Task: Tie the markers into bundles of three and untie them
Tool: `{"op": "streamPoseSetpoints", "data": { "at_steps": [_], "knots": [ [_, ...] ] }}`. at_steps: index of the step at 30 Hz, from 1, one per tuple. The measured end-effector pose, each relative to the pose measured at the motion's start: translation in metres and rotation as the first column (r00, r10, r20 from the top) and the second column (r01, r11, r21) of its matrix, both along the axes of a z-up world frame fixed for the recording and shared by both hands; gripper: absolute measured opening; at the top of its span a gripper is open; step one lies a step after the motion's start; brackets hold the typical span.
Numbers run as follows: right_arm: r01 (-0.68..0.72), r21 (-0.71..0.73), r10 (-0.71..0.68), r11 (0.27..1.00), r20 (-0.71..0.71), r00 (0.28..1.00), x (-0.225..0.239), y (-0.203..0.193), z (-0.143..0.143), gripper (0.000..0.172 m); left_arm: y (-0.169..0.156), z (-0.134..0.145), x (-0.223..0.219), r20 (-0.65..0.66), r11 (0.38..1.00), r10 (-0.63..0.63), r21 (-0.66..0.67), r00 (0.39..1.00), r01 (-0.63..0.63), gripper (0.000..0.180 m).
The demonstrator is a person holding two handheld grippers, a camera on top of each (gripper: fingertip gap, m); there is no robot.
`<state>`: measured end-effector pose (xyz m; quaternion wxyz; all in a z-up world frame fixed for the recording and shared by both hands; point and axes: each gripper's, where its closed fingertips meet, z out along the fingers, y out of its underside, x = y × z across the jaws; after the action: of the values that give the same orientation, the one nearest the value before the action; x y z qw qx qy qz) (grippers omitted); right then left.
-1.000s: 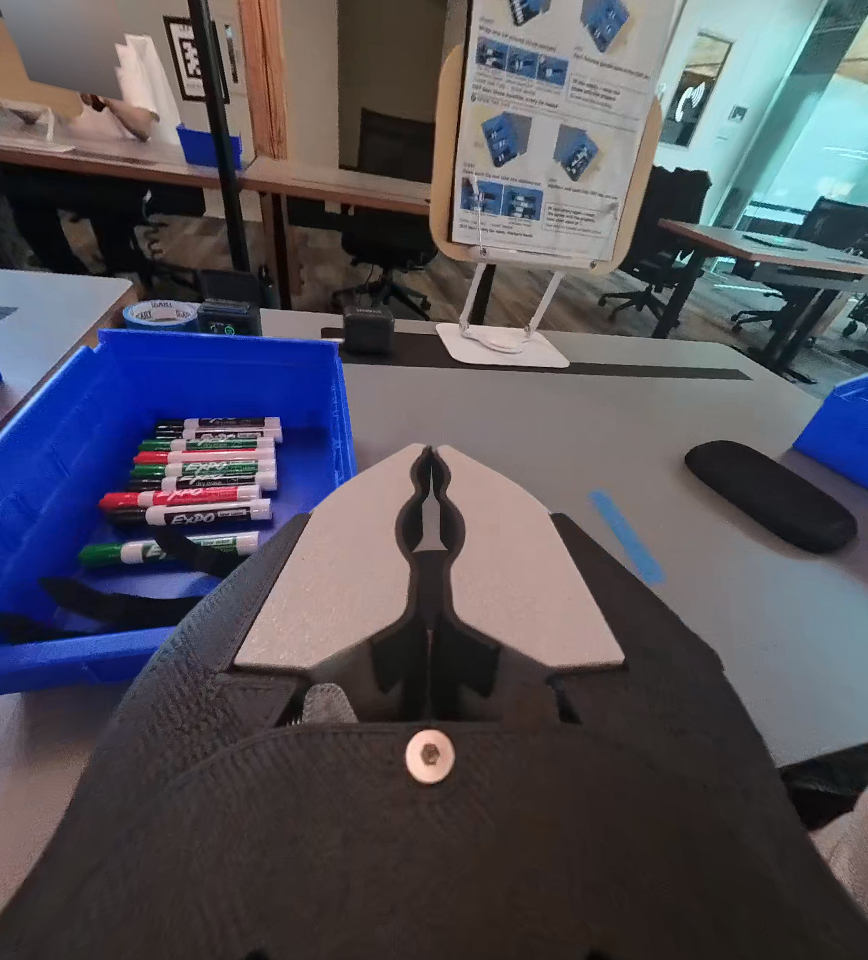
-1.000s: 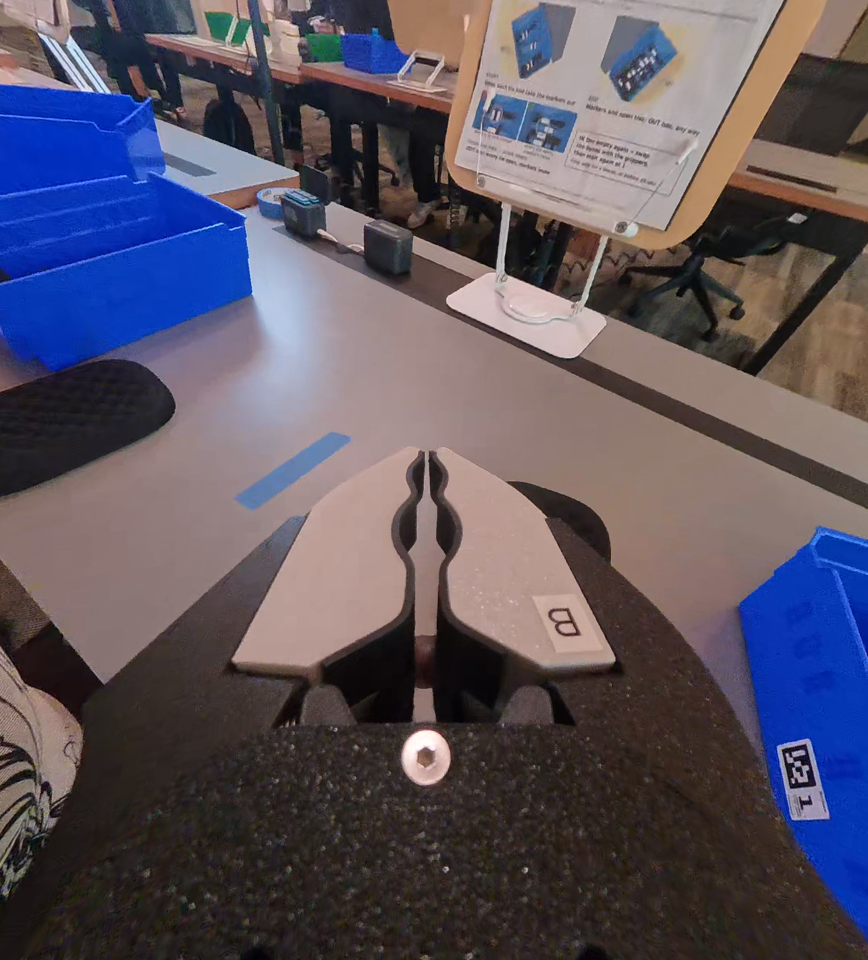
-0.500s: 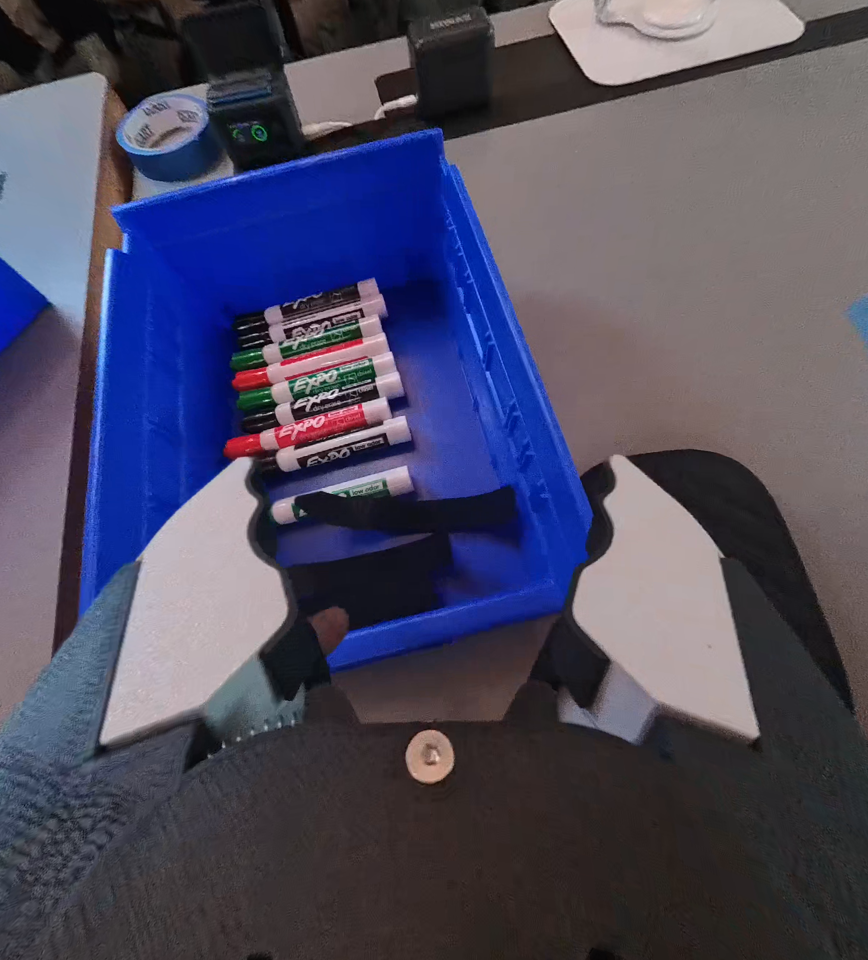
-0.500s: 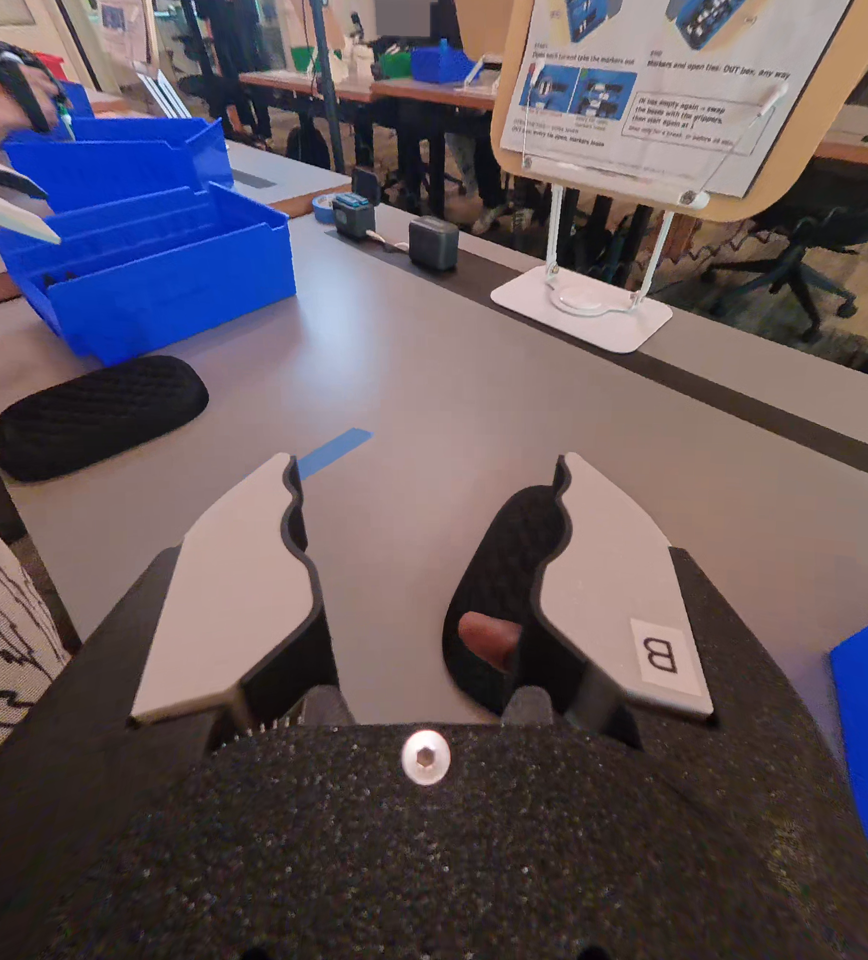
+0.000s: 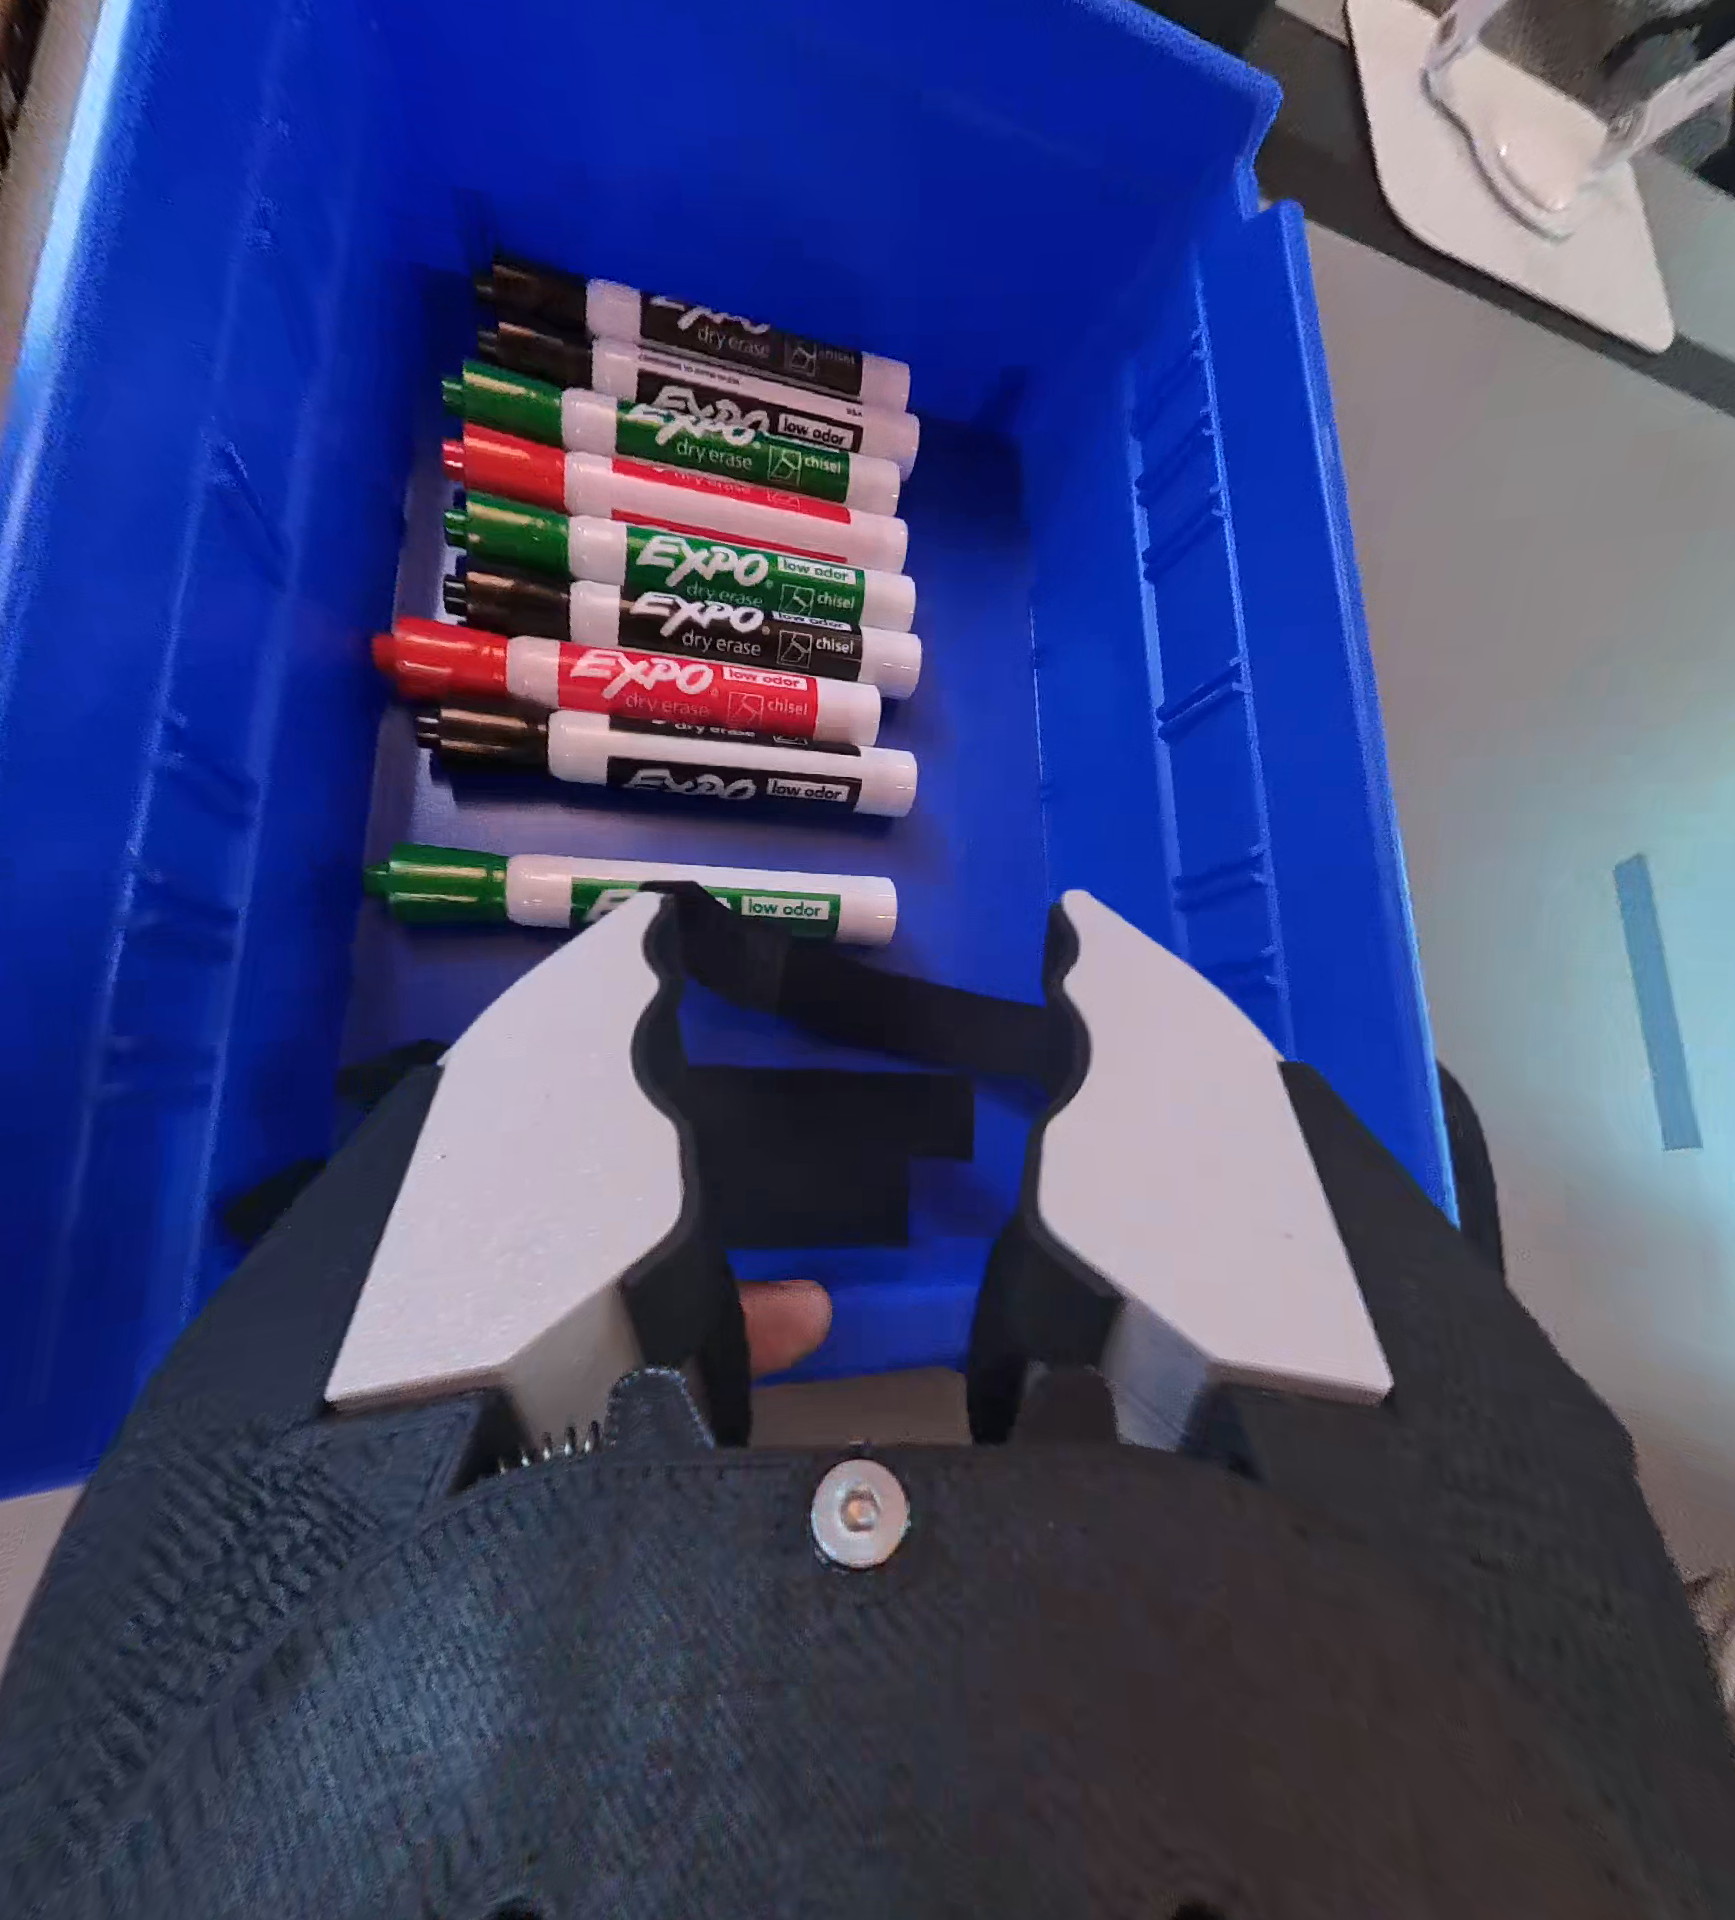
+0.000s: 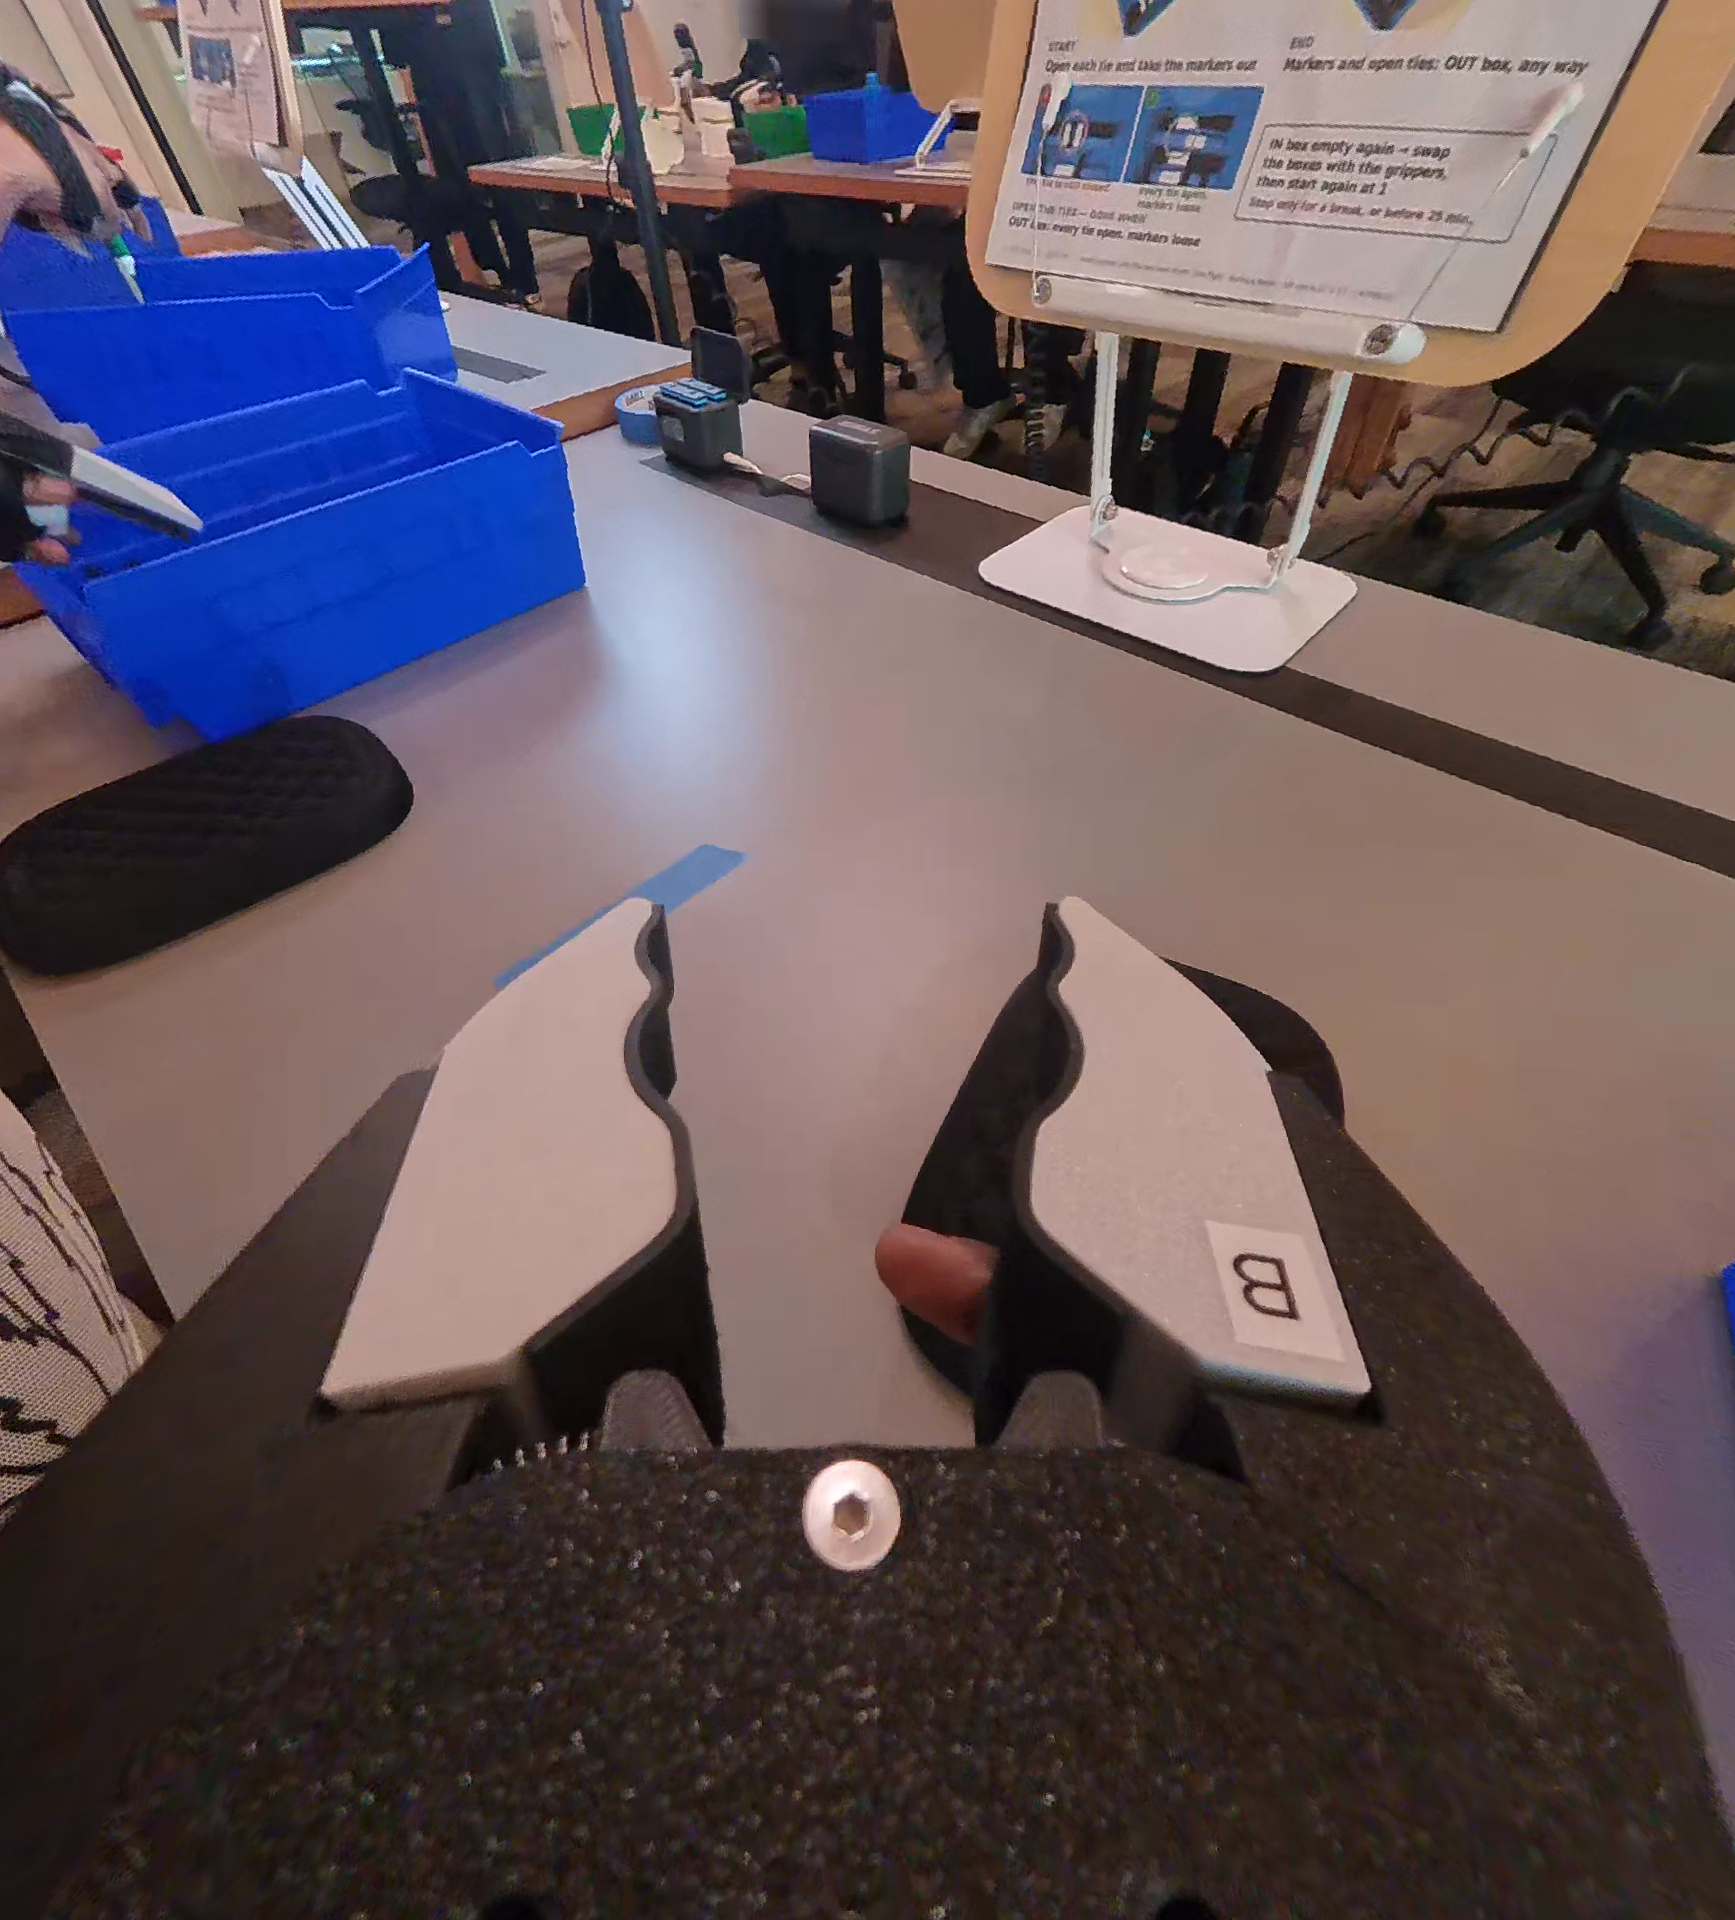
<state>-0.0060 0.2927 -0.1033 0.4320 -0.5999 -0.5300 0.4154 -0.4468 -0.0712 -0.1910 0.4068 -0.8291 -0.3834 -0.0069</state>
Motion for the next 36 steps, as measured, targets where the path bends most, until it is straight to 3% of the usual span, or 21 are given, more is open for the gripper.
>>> {"op": "streamPoseSetpoints", "data": {
  "at_steps": [4,12,20,25,28,31,36],
  "knots": [
    [-0.003,0.004,0.003,1.0,0.001,1.0,-0.003,-0.003,-0.001,0.068,-0.007,-0.016,-0.008,0.02,0.998,0.059,-0.034,0.998,-0.058,0.064],
    [0.011,0.013,-0.01,1.0,-0.017,1.0,-0.003,-0.008,0.002,0.066,-0.008,-0.04,-0.01,0.079,0.993,0.046,-0.116,0.996,-0.037,0.049],
    [0.017,0.038,-0.016,0.999,-0.024,1.0,-0.004,-0.009,0.003,0.064,-0.004,-0.042,-0.01,0.057,0.99,-0.033,-0.137,0.998,0.041,0.003],
    [0.009,0.057,-0.009,0.998,-0.01,1.0,-0.004,-0.01,0.0,0.063,0.004,-0.003,-0.004,-0.039,0.999,-0.051,0.015,0.998,0.051,0.003],
    [-0.04,0.066,0.04,0.997,-0.008,0.999,-0.011,-0.018,0.001,0.064,0.007,0.044,0.001,-0.172,0.99,-0.032,0.129,0.985,0.055,0.003],
    [-0.101,0.05,0.103,0.994,-0.046,0.994,-0.024,-0.029,0.008,0.06,0.007,0.098,0.008,-0.358,0.978,0.02,0.203,0.934,0.057,0.002],
    [-0.291,0.038,0.292,0.956,-0.201,0.935,-0.055,-0.068,0.033,0.052,0.036,0.181,0.059,-0.472,0.87,0.008,0.438,0.881,0.227,0.002]
  ]
}}
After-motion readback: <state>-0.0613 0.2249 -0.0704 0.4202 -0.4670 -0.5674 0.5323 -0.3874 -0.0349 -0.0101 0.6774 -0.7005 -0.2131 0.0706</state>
